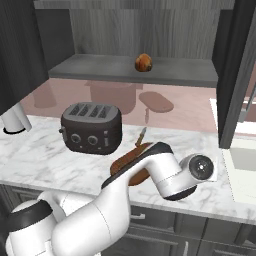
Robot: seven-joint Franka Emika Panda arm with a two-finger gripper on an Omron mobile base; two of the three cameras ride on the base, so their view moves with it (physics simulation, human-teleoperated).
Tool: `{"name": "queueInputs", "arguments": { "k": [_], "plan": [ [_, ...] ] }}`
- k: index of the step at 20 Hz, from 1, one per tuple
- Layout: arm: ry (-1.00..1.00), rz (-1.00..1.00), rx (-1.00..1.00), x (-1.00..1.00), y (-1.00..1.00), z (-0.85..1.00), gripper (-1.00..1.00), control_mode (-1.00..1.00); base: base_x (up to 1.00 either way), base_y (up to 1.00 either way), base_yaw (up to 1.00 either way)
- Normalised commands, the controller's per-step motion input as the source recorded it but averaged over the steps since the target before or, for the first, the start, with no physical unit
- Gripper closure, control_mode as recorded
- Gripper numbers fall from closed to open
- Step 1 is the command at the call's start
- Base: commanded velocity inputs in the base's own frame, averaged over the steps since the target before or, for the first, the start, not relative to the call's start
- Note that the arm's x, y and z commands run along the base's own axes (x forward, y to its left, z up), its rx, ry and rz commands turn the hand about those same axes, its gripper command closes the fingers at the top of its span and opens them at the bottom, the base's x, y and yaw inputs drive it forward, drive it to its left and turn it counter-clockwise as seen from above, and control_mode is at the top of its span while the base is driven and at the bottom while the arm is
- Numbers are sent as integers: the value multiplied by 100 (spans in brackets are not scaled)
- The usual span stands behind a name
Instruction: Pick the bread, place it on the cutting board, pick the jam, place it on the counter, and close the cabinet.
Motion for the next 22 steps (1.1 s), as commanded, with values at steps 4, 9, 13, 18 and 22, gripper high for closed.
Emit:
{"name": "queueInputs", "arguments": {
  "k": [4,9,13,18,22],
  "plan": [
    [0,0,-1,18,-1,-35,100,-100,0,0,0],
    [0,0,0,22,0,-29,100,-100,0,0,0],
    [0,0,0,34,0,-24,100,-100,0,0,0],
    [0,0,0,36,0,-22,100,-100,0,0,0],
    [0,0,0,33,0,-20,100,-100,0,0,0]
  ]
}}
